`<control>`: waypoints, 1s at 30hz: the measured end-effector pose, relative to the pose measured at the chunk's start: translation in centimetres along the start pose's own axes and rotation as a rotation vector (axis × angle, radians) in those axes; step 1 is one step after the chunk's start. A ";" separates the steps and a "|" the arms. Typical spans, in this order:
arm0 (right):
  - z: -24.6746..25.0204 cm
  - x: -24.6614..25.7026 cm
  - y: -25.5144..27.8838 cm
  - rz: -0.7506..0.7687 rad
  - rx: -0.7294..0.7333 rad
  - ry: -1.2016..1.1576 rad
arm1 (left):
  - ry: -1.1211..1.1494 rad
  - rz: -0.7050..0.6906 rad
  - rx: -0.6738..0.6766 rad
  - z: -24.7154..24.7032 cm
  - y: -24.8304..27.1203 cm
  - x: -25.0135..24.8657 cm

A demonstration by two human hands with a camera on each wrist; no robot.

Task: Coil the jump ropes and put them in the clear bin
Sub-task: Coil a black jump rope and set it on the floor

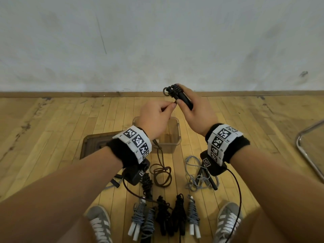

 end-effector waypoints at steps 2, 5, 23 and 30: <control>-0.1 -0.2 0.1 -0.011 0.013 0.034 | -0.051 -0.023 -0.003 0.2 0.0 -0.2; -0.1 0.0 0.2 -0.017 0.007 0.111 | -0.075 -0.060 -0.034 0.7 -0.1 -0.7; -1.6 2.3 0.9 -0.041 0.044 0.077 | 0.373 0.225 -0.158 1.5 -1.8 0.7; -1.7 2.4 1.3 -0.421 0.224 -0.776 | 0.495 0.263 -0.070 1.7 -2.0 0.7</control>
Point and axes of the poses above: each hand's wrist, its own y-axis away from the middle knuckle, its own z-axis out of the back of the hand, x = y × z, the point moved 5 cm from there along -y, towards the middle knuckle, and after that the axes turned 4 degrees about -y, right-handed, at the moved point
